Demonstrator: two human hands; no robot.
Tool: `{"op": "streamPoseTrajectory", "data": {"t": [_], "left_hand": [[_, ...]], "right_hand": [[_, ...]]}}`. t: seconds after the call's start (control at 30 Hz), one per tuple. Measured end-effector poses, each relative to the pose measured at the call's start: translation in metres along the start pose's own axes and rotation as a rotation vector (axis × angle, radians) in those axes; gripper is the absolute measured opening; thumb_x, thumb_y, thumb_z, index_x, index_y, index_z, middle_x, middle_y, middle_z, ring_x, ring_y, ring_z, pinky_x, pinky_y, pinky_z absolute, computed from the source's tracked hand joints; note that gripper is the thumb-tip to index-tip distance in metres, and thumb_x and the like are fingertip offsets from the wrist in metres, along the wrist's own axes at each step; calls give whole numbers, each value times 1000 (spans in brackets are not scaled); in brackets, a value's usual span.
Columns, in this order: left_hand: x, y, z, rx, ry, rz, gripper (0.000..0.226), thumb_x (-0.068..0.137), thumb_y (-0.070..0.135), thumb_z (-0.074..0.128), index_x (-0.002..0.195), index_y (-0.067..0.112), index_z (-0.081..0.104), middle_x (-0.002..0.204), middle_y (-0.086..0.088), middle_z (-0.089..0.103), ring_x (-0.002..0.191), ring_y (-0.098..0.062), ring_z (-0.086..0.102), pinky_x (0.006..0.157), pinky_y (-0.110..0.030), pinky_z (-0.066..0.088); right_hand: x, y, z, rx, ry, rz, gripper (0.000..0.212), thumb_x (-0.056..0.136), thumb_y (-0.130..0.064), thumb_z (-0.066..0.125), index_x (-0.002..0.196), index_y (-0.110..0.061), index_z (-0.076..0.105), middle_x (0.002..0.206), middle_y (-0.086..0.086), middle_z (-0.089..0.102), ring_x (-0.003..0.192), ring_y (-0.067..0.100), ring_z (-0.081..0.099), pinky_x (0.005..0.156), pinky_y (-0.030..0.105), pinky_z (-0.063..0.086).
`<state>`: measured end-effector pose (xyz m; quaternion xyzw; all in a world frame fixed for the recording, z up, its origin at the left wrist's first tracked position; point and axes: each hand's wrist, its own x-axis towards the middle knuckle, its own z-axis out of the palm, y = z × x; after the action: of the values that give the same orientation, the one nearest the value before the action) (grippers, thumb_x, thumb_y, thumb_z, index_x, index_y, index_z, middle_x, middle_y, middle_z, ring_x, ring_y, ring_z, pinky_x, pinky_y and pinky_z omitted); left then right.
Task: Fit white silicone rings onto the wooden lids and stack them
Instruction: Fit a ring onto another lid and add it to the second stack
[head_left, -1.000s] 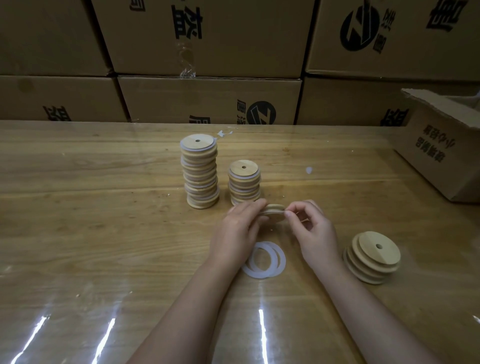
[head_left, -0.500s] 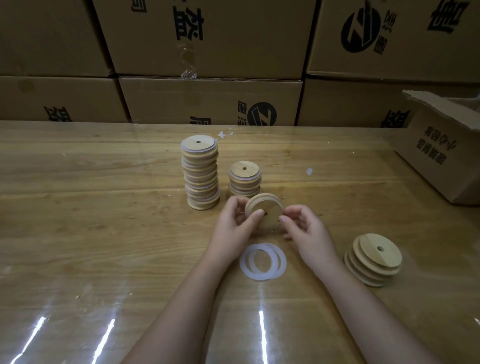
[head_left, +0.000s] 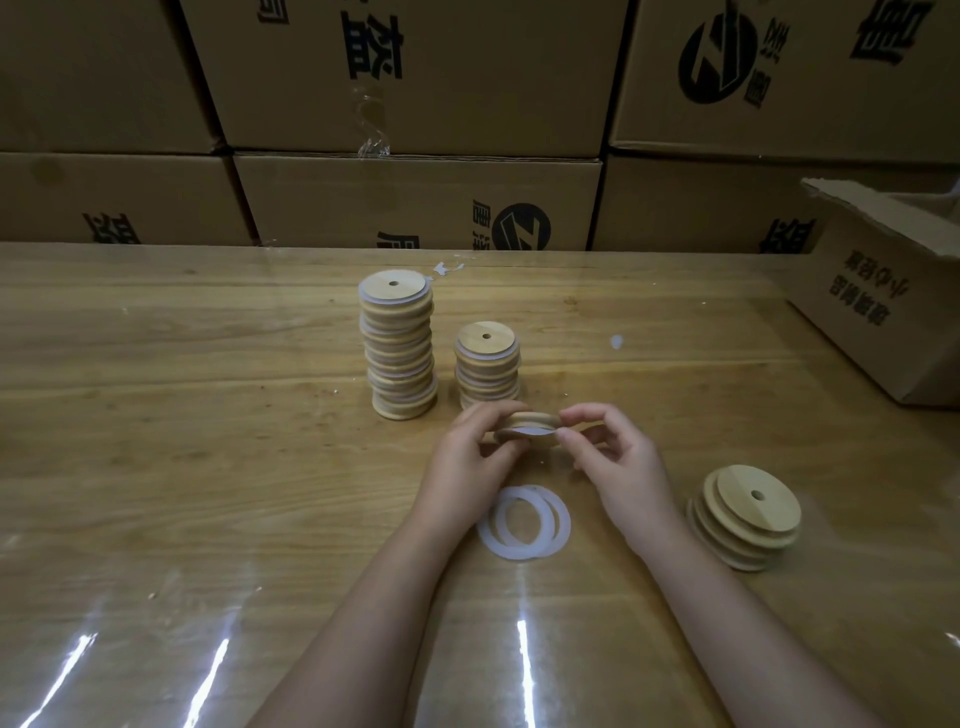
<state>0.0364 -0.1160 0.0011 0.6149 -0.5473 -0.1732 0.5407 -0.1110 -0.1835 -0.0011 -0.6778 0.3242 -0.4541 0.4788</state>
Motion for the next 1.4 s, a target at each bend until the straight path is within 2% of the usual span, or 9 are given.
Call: {"op": "streamPoseTrajectory", "data": {"t": [0.2, 0.33, 0.53, 0.67, 0.8, 0.9, 1.17, 1.33, 1.4], "left_hand": [[-2, 1, 1, -128, 2, -36, 32, 81, 15, 71, 92, 42, 59, 92, 13, 66, 89, 0, 62, 72, -16, 48], [-2, -1, 1, -140, 18, -16, 24, 81, 19, 70, 85, 38, 56, 77, 19, 60, 71, 0, 57, 63, -16, 46], [-2, -2, 3, -125, 23, 27, 8, 80, 27, 66, 81, 31, 60, 73, 13, 59, 71, -12, 59, 68, -47, 54], [-1, -3, 3, -132, 23, 37, 5, 81, 33, 64, 83, 30, 60, 79, 2, 62, 77, -24, 62, 71, -53, 53], [-2, -4, 2, -106, 1, 48, 7, 80, 41, 60, 85, 35, 60, 80, 16, 62, 79, -18, 62, 74, -52, 53], [-3, -4, 2, -80, -10, 53, 9, 82, 41, 57, 86, 34, 59, 80, 13, 62, 77, -16, 62, 73, -50, 53], [-4, -4, 3, -57, 14, 42, 5, 86, 29, 59, 88, 34, 58, 82, 11, 64, 79, -10, 63, 72, -46, 55], [0, 0, 2, -214, 45, -92, 25, 93, 11, 54, 97, 35, 53, 89, 9, 62, 80, 0, 62, 64, -25, 56], [1, 1, 1, -159, 54, -125, 20, 95, 15, 52, 103, 33, 54, 97, 4, 64, 79, 0, 61, 67, -25, 55]], "right_hand": [[-1, 2, 1, -77, 7, -59, 26, 83, -9, 67, 83, -35, 63, 94, -3, 64, 76, 12, 60, 67, 34, 53], [-3, 1, 2, -266, 23, -230, 28, 83, -9, 67, 83, -36, 59, 91, -12, 57, 73, 9, 58, 62, 15, 46], [-3, 2, 2, -294, 41, -232, 16, 84, -10, 66, 83, -25, 61, 89, -12, 57, 74, 8, 57, 63, 9, 40], [-4, 1, 2, -310, 27, -231, 14, 86, -11, 64, 84, -25, 61, 89, -13, 56, 75, 7, 56, 64, 12, 43], [-5, 0, 2, -339, 21, -234, 12, 87, -14, 62, 85, -25, 61, 87, -13, 56, 76, 7, 57, 66, 21, 47], [-6, 0, 2, -354, 28, -243, 9, 88, -15, 61, 86, -23, 62, 87, -12, 56, 76, 8, 57, 67, 25, 48], [-4, 1, 2, -316, 53, -232, 11, 87, -13, 62, 85, -24, 62, 86, -10, 59, 78, 5, 58, 68, 16, 46], [1, 8, 1, -196, 28, 4, 23, 87, -11, 62, 80, -33, 59, 80, -10, 65, 78, 10, 62, 73, 31, 53], [3, 11, 1, -181, 1, 61, 24, 85, -10, 64, 79, -33, 59, 77, -14, 65, 75, 8, 62, 72, 29, 53]]}}
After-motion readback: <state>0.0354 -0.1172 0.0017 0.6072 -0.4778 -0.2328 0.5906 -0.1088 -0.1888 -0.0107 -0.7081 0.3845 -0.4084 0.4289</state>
